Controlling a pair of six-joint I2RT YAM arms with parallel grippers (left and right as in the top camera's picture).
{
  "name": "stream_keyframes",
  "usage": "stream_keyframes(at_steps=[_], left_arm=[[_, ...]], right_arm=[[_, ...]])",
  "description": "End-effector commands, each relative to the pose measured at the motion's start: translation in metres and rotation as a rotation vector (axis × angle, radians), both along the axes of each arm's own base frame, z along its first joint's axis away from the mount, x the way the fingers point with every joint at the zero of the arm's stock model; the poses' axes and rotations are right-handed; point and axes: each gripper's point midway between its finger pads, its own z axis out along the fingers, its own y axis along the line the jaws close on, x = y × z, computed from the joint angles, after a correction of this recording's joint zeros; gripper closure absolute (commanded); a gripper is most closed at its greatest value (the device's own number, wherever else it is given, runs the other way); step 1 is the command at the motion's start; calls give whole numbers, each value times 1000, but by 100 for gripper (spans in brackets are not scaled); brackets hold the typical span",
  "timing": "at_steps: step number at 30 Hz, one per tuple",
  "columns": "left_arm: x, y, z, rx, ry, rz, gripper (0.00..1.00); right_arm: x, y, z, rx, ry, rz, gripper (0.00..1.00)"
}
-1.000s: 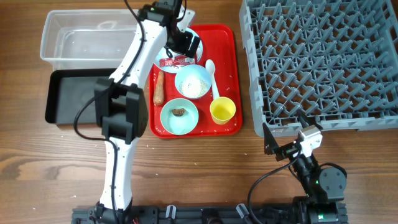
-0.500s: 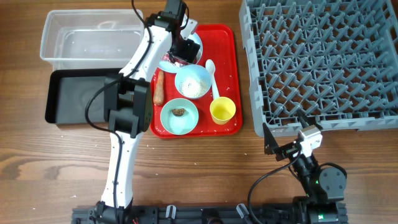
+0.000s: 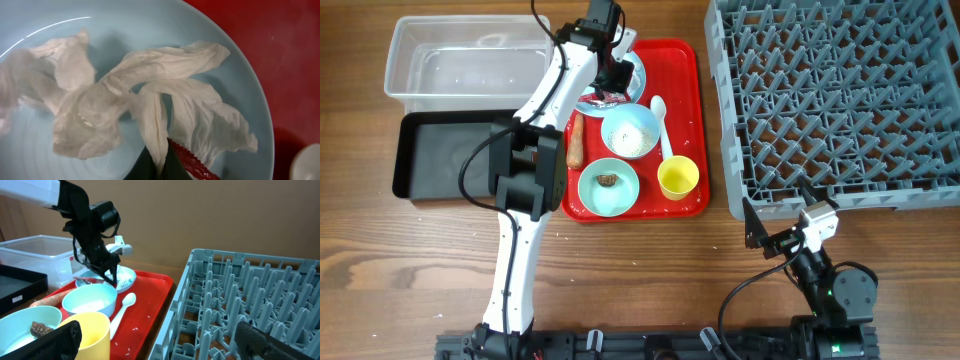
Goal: Sort waste into correct bins and load items into the dishwasher rack
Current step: 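Carry the wrapper with the left gripper and drop it in the clear bin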
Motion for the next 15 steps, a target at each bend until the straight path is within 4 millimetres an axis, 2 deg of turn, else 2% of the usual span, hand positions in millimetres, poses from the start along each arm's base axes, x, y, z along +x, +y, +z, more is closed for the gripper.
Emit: stream_keyframes(at_steps=[1, 4, 9, 13, 15], left_arm=[[15, 5, 74, -77, -119, 114, 96], [20, 12, 129, -134, -211, 171, 96], [15, 29, 189, -191, -287, 244, 96], [8, 45, 205, -198, -286, 291, 96], [8, 70, 212, -214, -278, 394, 96]], right_arm=[[-2, 5, 2, 15, -6, 27, 0], [-2, 5, 2, 15, -6, 27, 0], [-2, 5, 2, 15, -6, 27, 0], [-2, 5, 2, 15, -6, 27, 0], [-2, 5, 2, 15, -6, 27, 0]])
